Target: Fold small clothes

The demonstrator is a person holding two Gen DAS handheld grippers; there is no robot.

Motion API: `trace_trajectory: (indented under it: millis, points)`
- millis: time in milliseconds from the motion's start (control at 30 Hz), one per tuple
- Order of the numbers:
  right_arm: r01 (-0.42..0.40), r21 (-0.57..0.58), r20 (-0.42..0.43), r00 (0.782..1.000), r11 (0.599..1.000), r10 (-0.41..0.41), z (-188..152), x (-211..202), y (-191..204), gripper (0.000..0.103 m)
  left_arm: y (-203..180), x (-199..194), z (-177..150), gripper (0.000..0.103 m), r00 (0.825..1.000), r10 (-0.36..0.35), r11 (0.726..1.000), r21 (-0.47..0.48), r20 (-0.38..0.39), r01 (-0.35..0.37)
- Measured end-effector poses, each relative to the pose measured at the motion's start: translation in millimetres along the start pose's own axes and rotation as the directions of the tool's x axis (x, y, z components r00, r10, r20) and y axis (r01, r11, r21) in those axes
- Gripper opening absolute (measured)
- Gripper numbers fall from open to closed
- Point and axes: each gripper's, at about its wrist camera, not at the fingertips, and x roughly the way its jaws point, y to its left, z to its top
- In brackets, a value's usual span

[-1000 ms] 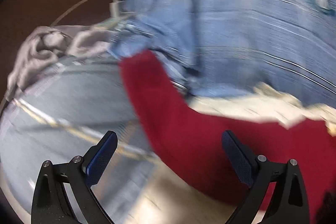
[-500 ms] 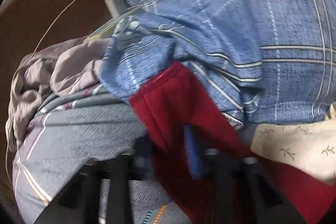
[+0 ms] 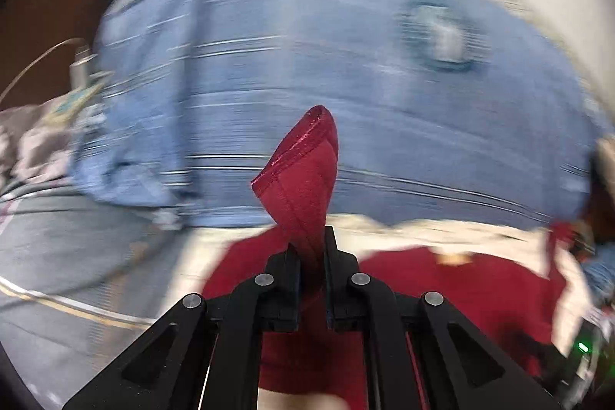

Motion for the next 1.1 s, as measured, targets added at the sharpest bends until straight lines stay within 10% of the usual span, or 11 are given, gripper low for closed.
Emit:
trace_trajectory:
  millis: [267, 400, 567, 667, 833, 1000, 1100]
  points:
    - [-0.002, 0.125, 0.030, 1.000, 0.992, -0.002, 10.3, -36.4, -69.5, 0.103, -114.3, 58.6, -58.8, 0.011, 0.965, -0.201, 0.974, 0.068, -0.167, 0.215]
    - [0.004, 0.112, 0.016, 1.000, 0.994, -0.006, 10.0, -39.6, -83.4, 0.103, -123.9, 112.2, -82.6, 0.023, 0.957, -0.111, 0.975, 0.156, -0.269, 0.157]
    - [-0.048, 0.084, 0.021, 0.999, 0.995, 0.046, 16.7, -36.5, -81.6, 0.103, -109.2, 62.6, -74.7, 0.045, 0.960, -0.153, 0.965, 0.173, -0.233, 0.195]
    - [-0.116, 0.105, -0.005, 0.993, 0.988, 0.117, 21.0, -23.5, -72.7, 0.101, -75.7, 23.8, -61.4, 0.074, 0.992, -0.093, 0.984, 0.143, -0.087, 0.105]
    - [-0.165, 0.000, -0.074, 0.984, 0.986, 0.165, 30.0, 9.3, -28.5, 0.092, -8.2, 9.2, -50.6, 0.072, 0.983, 0.145, 0.989, 0.020, 0.113, -0.148]
    - [-0.084, -0.002, -0.168, 0.982, 0.996, 0.083, 19.2, 36.6, -21.2, 0.079, 22.8, 52.8, -54.1, 0.072, 0.973, 0.225, 0.974, -0.002, 0.057, -0.225]
    - [-0.017, -0.114, -0.115, 0.993, 0.993, 0.004, 10.3, 37.1, -14.0, 0.053, 31.3, 65.4, -56.3, 0.071, 0.977, 0.215, 0.977, -0.012, 0.009, -0.215]
